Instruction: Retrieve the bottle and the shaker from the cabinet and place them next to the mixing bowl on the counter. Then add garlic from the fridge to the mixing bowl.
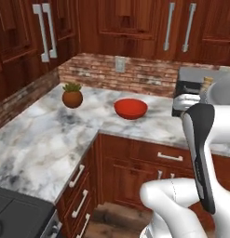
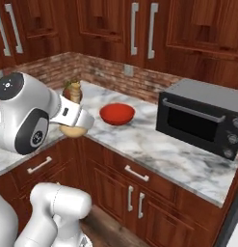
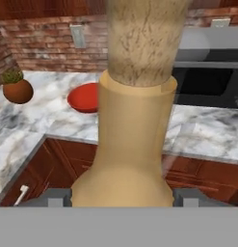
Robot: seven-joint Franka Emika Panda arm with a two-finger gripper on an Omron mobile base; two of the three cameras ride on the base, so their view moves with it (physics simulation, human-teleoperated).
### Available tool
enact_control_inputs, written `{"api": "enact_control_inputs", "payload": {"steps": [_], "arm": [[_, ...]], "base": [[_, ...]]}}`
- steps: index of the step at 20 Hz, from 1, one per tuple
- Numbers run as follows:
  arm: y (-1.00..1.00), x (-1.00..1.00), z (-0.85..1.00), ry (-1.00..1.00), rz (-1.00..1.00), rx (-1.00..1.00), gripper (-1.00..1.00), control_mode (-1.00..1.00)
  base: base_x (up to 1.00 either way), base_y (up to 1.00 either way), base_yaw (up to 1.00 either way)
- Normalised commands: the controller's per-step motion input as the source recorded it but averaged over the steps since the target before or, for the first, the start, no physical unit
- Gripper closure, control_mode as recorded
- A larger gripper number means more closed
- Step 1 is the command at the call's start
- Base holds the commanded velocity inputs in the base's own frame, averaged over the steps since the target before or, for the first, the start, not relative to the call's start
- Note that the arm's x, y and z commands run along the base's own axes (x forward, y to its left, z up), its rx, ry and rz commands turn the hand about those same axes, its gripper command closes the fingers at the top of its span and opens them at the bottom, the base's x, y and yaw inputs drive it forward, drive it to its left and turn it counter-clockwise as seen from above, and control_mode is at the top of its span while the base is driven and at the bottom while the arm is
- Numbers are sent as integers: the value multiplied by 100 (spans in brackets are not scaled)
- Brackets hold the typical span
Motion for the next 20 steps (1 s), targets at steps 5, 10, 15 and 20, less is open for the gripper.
{"api": "enact_control_inputs", "payload": {"steps": [5,10,15,20], "arm": [[0,0,0,0,0,0,100,100],[0,0,0,0,0,0,100,100],[0,0,0,0,0,0,100,100],[0,0,0,0,0,0,100,100]], "base": [[43,38,-7],[46,13,-13],[58,0,-24],[47,6,-24]]}}
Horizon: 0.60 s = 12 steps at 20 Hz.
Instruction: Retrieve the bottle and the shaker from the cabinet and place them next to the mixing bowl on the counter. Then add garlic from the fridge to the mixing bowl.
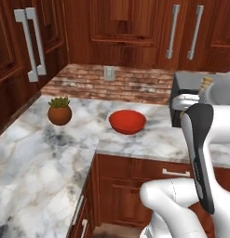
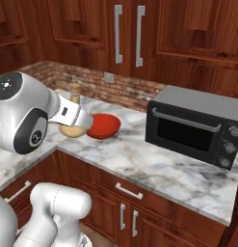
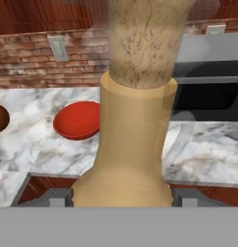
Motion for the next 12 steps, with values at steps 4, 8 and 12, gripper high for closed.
{"api": "enact_control_inputs", "payload": {"steps": [4,8,12], "arm": [[0,0,0,0,0,0,100,100],[0,0,0,0,0,0,100,100],[0,0,0,0,0,0,100,100]], "base": [[57,19,-19],[57,20,-17],[36,11,-13]]}}
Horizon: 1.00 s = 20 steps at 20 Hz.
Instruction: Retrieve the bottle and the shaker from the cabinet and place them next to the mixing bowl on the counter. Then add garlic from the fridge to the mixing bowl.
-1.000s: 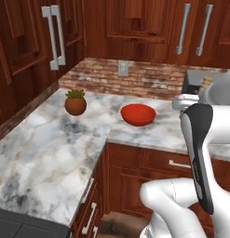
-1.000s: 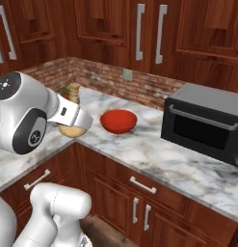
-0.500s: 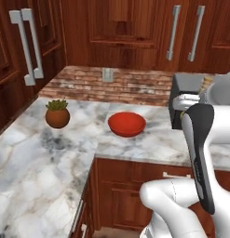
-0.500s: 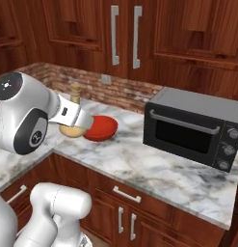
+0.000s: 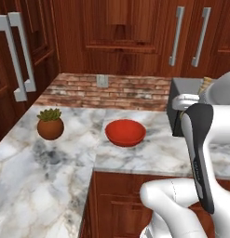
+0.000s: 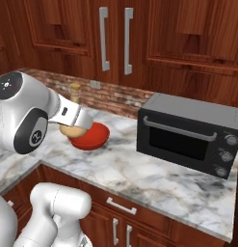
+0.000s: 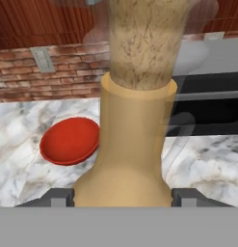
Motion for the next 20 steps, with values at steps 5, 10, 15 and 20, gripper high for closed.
{"api": "enact_control_inputs", "payload": {"steps": [5,10,15,20], "arm": [[0,0,0,0,0,0,100,100],[0,0,0,0,0,0,100,100],[0,0,0,0,0,0,100,100],[0,0,0,0,0,0,100,100]], "base": [[24,3,-9],[0,0,0],[0,0,0],[4,0,0]]}}
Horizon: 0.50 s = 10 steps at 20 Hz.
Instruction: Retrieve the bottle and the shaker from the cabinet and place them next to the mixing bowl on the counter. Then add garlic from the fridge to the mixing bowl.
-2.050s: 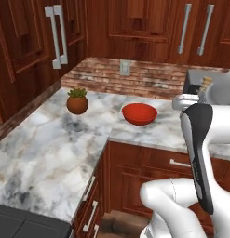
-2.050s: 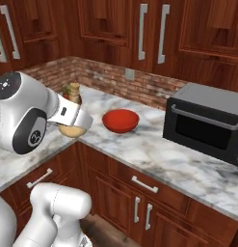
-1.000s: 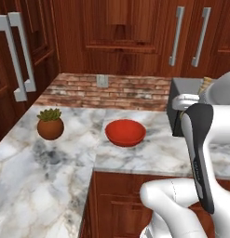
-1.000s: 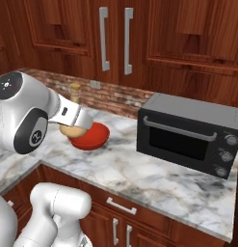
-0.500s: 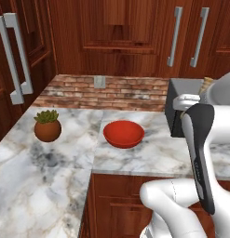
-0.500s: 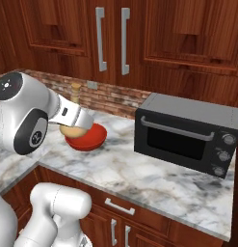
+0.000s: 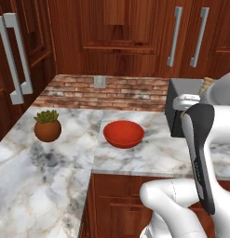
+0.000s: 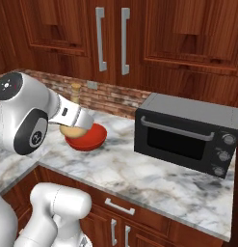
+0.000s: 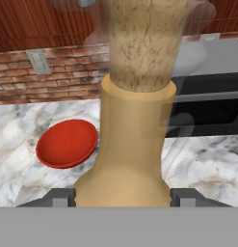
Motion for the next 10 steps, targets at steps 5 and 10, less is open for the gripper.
{"api": "enact_control_inputs", "payload": {"steps": [5,10], "arm": [[3,21,-13,0,0,0,100,-100],[1,37,-32,0,6,7,100,-100]], "base": [[0,0,0],[0,0,0]]}}
